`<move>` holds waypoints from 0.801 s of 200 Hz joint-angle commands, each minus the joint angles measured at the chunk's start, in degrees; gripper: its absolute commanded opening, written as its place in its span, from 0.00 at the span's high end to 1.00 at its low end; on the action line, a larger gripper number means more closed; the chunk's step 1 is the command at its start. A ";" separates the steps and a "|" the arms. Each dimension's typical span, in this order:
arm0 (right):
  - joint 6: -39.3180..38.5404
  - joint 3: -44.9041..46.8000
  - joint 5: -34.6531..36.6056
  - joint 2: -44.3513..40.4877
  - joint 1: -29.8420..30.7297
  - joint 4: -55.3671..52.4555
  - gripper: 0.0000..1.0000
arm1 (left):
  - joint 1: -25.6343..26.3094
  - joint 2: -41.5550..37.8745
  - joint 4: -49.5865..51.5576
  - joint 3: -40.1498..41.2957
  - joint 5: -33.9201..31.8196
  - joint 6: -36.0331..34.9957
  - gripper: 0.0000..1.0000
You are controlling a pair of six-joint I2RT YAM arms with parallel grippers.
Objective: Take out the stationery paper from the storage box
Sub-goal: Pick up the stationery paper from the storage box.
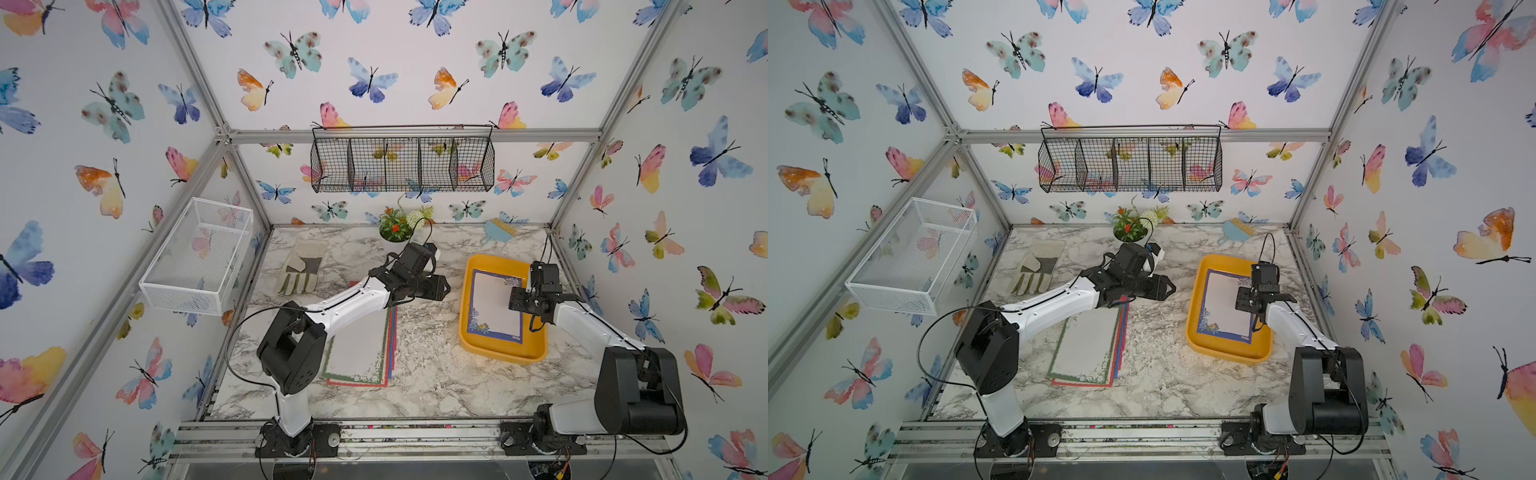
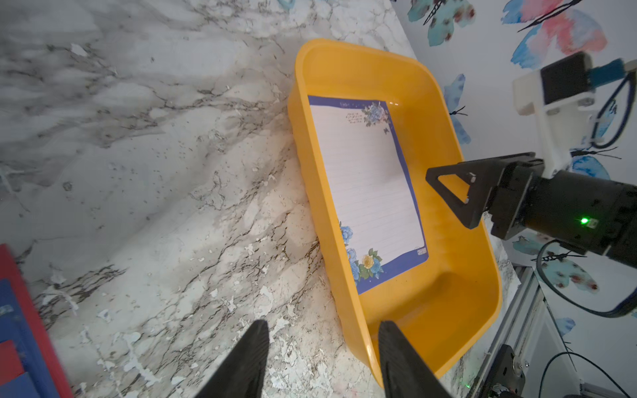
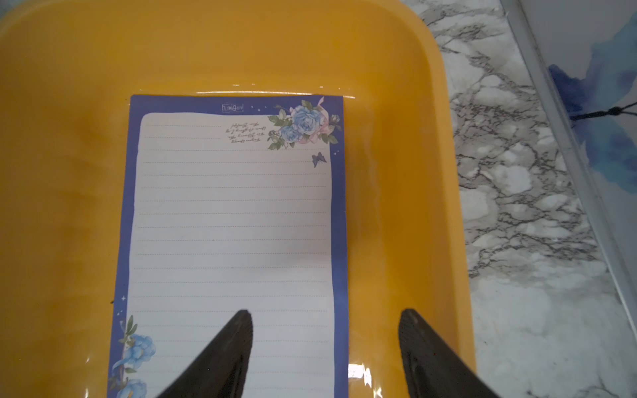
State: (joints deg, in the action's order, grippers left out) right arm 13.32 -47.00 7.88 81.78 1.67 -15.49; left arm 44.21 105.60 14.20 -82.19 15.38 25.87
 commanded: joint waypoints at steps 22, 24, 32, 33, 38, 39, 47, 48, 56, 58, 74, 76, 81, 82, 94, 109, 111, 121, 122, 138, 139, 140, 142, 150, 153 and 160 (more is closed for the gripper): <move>2.89 2.09 -4.14 2.19 -1.63 3.02 0.30 | -0.09 5.13 -1.49 -3.32 7.43 0.59 0.46; 2.93 2.09 -4.24 2.27 -1.66 3.03 0.30 | -0.09 5.38 -1.53 -3.54 7.66 0.52 0.46; 3.10 2.03 -4.48 2.74 -1.74 2.94 0.31 | -0.08 6.35 -1.54 -4.42 8.49 0.50 0.46; 3.15 2.01 -4.51 2.80 -1.75 2.93 0.31 | -0.08 6.40 -1.54 -4.49 8.60 0.50 0.46; 3.28 2.00 -4.73 2.98 -1.81 2.79 0.31 | -0.09 7.04 -1.60 -4.98 9.12 0.47 0.46; 3.28 2.00 -4.81 3.01 -1.83 2.81 0.31 | -0.09 7.14 -1.61 -5.12 9.22 0.40 0.46; 3.46 2.05 -5.30 3.04 -1.85 2.83 0.31 | -0.08 8.03 -1.71 -5.93 9.72 0.16 0.46; 3.51 2.07 -5.36 3.04 -1.85 2.83 0.31 | -0.13 8.12 -1.72 -6.03 9.74 0.07 0.46; 3.79 2.25 -6.04 2.96 -1.91 3.05 0.32 | -0.08 8.48 -1.72 -6.84 9.90 -0.50 0.46; 3.85 2.31 -6.21 2.95 -1.93 3.04 0.32 | -0.08 8.48 -1.76 -7.10 9.93 -0.72 0.46; 4.21 2.60 -6.87 3.03 -1.94 3.07 0.32 | -0.08 11.28 -1.71 -8.77 10.53 -2.62 0.46; 4.25 2.61 -6.90 3.03 -1.94 3.02 0.32 | -0.08 11.42 -1.72 -8.95 10.55 -2.79 0.46; 4.26 2.68 -6.88 3.17 -1.91 3.01 0.32 | -0.12 11.94 -1.78 -9.25 10.57 -3.36 0.46; 4.26 2.70 -6.90 3.19 -1.92 2.96 0.32 | -0.14 12.06 -1.79 -9.32 10.56 -3.41 0.46; 4.26 2.63 -6.78 3.54 -1.94 2.64 0.33 | -0.10 13.24 -2.26 -9.85 11.30 -4.11 0.46; 4.43 2.77 -6.27 3.82 -1.94 2.39 0.33 | -0.08 14.72 -3.18 -10.18 12.79 -4.41 0.46; 4.43 2.79 -6.22 3.87 -1.94 2.32 0.33 | -0.08 14.92 -3.27 -10.22 13.70 -4.35 0.46; 4.51 2.79 -5.87 4.15 -1.98 2.27 0.33 | -0.09 15.92 -3.56 -10.35 14.74 -3.95 0.46; 4.52 2.79 -5.82 4.17 -2.00 2.24 0.33 | -0.09 15.98 -3.56 -10.36 14.80 -3.95 0.46; 5.13 2.88 -5.81 4.68 -2.02 2.33 0.33 | -0.13 17.15 -4.23 -10.31 16.25 -2.88 0.46; 5.18 2.88 -5.83 4.74 -2.02 2.36 0.33 | -0.11 17.21 -4.29 -10.29 16.35 -2.77 0.46; 5.20 2.88 -5.85 4.77 -2.02 2.38 0.33 | -0.10 17.28 -4.32 -10.28 16.44 -2.72 0.46; 5.28 2.88 -5.90 4.83 -2.00 2.50 0.33 | -0.13 17.40 -4.48 -10.20 16.59 -2.57 0.46; 5.61 2.88 -6.27 5.26 -2.02 2.80 0.33 | -0.06 17.75 -4.97 -9.97 17.24 -1.87 0.46; 5.66 2.88 -6.41 5.46 -2.02 2.83 0.33 | -0.01 17.86 -5.22 -9.78 17.57 -1.59 0.46; 5.75 2.72 -6.47 6.11 -2.02 2.99 0.33 | 0.00 18.12 -5.84 -9.37 18.30 -1.08 0.46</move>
State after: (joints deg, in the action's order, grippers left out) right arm 17.69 -44.99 2.07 86.02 -0.05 -12.88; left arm 44.21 122.43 10.74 -91.88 29.08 23.62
